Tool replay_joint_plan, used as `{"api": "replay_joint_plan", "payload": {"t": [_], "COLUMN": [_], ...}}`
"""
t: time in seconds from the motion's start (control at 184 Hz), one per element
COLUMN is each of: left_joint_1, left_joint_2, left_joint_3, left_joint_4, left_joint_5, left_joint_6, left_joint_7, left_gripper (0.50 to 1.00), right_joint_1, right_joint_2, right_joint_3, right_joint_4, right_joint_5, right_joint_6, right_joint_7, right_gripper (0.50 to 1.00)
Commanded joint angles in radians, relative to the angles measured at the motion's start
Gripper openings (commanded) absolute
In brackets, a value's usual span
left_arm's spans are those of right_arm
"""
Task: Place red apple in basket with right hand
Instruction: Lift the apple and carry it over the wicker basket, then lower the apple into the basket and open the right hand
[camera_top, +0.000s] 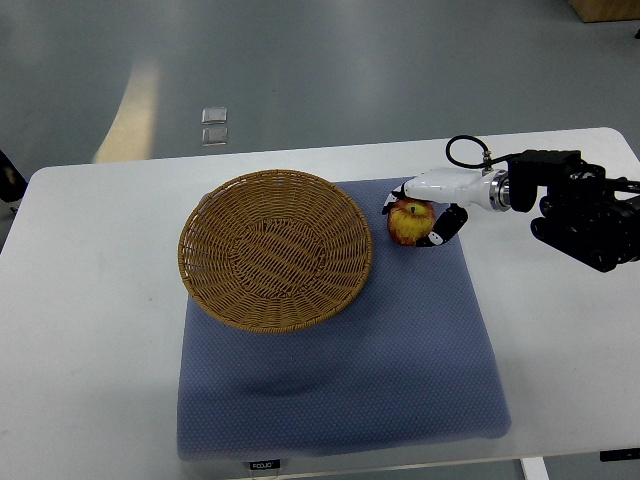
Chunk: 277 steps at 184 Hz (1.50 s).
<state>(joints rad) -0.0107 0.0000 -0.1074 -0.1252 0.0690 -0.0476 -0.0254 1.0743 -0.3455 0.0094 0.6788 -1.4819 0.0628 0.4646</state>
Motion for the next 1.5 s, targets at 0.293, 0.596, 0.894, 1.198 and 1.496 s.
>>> {"api": "replay_joint_plan", "payload": {"t": [0.293, 0.596, 0.894, 1.198, 1.496], "left_joint_1": [0.0, 0.0, 0.0, 0.0, 0.0], "left_joint_2": [0.0, 0.0, 0.0, 0.0, 0.0], "left_joint_3": [0.0, 0.0, 0.0, 0.0, 0.0], "left_joint_4": [-0.001, -0.001, -0.001, -0.001, 0.001], "left_joint_5": [0.0, 0.0, 0.0, 0.0, 0.0], "left_joint_6": [0.0, 0.0, 0.0, 0.0, 0.0], "left_joint_7": [0.001, 0.001, -0.001, -0.001, 0.001], "left_gripper": [1.0, 1.0, 1.0, 1.0, 1.0], "right_joint_1": [0.105, 0.213, 0.219, 0.17, 0.113], "right_joint_2": [-0.021, 0.01, 0.198, 0.318, 0.332], "right_joint_3": [0.014, 0.023, 0.023, 0.018, 0.009], "right_joint_4": [-0.001, 0.031, 0.044, 0.033, 0.015], "right_joint_5": [0.002, 0.011, 0.008, 0.005, 0.003], "right_joint_6": [0.011, 0.012, -0.018, -0.029, -0.031], "right_joint_7": [0.0, -0.003, -0.003, -0.009, -0.009], "right_gripper": [0.688, 0.701, 0.711, 0.729, 0.744]}}
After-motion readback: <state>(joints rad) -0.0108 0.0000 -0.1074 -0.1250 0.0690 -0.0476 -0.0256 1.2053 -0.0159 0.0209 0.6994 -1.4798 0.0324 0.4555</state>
